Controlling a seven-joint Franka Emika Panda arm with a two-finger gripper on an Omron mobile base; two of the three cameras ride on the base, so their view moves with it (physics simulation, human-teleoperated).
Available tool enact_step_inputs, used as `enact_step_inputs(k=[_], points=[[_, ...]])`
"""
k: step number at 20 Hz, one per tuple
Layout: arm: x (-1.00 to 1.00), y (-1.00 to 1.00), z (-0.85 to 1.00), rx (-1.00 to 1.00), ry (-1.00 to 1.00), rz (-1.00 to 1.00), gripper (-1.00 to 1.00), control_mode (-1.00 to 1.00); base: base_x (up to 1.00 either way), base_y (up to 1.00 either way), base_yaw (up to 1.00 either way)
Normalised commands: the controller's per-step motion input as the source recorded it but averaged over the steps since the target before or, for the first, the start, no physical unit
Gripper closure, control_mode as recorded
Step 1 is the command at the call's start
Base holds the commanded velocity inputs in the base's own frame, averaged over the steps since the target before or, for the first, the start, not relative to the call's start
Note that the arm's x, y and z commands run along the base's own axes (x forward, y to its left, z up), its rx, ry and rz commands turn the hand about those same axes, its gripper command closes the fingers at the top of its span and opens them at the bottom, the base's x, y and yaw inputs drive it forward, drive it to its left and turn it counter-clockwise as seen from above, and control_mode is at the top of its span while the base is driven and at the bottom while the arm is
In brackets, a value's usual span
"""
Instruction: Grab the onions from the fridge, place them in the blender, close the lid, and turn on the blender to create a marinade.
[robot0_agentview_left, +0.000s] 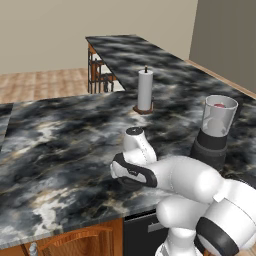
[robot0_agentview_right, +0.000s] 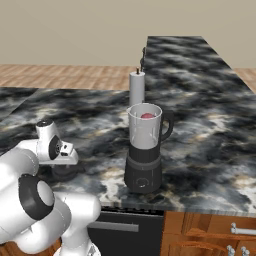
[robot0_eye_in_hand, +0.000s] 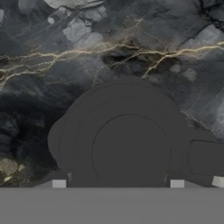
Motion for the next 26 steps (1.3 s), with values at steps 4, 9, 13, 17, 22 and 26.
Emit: enact_step_inputs(k=[4,9,13,17,22,26], points=[[-0.02,-0.02,0.00,0.00,-0.04,0.00,1.00,-1.00,0.00,0.00,0.00],[0.10,-0.09,0.00,0.00,-0.04,0.00,1.00,-1.00,0.00,0.00,0.00],[-0.04,-0.06,0.30,0.00,-0.11,0.00,1.00,-1.00,0.00,0.00,0.00],[-0.29,-0.06,0.82,0.00,-0.19,0.00,1.00,-1.00,0.00,0.00,0.00],[-0.40,-0.20,0.60,0.00,-0.18,0.00,1.00,-1.00,0.00,0.00,0.00],[-0.34,-0.43,0.53,0.02,-0.09,0.00,1.00,-1.00,0.00,0.00,0.00]])
